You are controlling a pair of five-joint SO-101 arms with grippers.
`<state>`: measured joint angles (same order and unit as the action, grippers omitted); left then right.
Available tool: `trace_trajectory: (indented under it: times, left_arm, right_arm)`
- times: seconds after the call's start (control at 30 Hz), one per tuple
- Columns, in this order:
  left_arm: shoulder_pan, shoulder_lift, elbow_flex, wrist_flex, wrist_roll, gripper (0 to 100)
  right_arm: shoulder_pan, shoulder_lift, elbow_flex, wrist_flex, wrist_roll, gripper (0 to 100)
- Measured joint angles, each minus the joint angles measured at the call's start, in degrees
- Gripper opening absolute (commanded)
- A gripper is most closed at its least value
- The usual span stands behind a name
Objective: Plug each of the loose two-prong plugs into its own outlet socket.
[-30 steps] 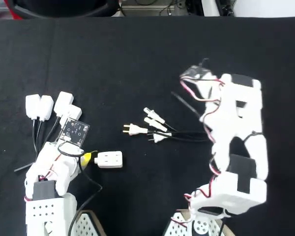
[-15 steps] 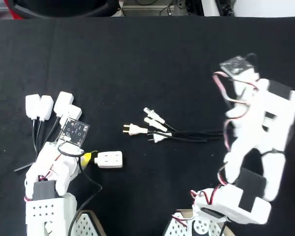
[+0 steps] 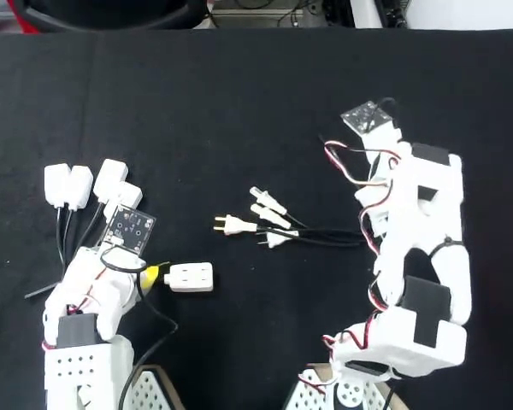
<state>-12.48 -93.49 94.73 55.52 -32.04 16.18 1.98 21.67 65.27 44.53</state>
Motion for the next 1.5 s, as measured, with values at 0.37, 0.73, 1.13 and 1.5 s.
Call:
trace_trajectory:
  times: [0.37,0.73,1.13,1.5]
  left_arm:
    - [0.0,-0.44,0.0,6.51,-4.31,32]
    - [0.0,-0.44,0.0,6.86,-4.84,32]
    - [0.0,-0.44,0.0,6.86,-5.1,32]
    - [0.0,-0.44,0.0,6.86,-5.27,32]
  right_arm:
    - [8.62,0.0,-16.62,21.36,11.08,0.9]
    - [21.8,0.53,-15.12,24.0,27.6,15.4]
    - [0.0,0.53,3.52,7.12,10.9,18.4]
    - [-3.96,0.53,4.31,4.84,7.12,18.7]
